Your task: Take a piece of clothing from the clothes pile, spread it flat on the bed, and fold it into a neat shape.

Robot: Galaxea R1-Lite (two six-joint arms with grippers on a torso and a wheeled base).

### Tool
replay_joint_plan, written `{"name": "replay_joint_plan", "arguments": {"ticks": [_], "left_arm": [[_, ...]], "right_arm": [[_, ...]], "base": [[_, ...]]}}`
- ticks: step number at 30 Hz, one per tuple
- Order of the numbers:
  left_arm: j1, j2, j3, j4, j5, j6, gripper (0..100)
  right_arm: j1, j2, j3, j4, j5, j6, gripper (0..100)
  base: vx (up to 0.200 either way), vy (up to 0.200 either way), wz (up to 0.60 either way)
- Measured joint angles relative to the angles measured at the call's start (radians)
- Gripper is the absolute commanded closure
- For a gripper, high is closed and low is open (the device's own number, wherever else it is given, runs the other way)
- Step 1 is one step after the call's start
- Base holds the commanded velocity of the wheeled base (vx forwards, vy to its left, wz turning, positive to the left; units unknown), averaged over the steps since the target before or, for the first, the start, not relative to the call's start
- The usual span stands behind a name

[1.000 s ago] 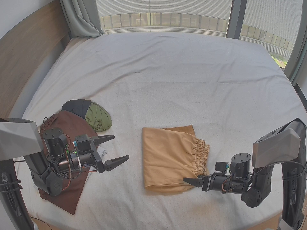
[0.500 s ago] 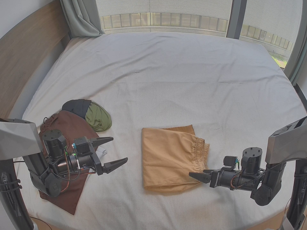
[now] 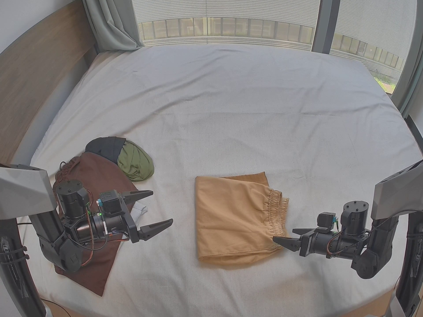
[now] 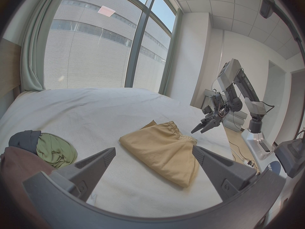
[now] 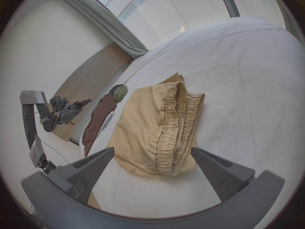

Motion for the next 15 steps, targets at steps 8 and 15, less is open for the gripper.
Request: {"name": "replay_joint_plan", "arguments": {"ticks": [8,15], "left_arm": [[0.002,0.0,0.0,0.0,0.0,0.0,0],[0.001,-0.001,0.001,0.0,0.0,0.0,0]], "right_arm": [[-0.015,0.059,-0.024,-0.001,-0.003,-0.001,0],[-0.015,0.123,-0.05,-0.001,-0.005,0.004,0]], "base": [[0.0,0.0,0.0],[0.0,0.0,0.0]]}}
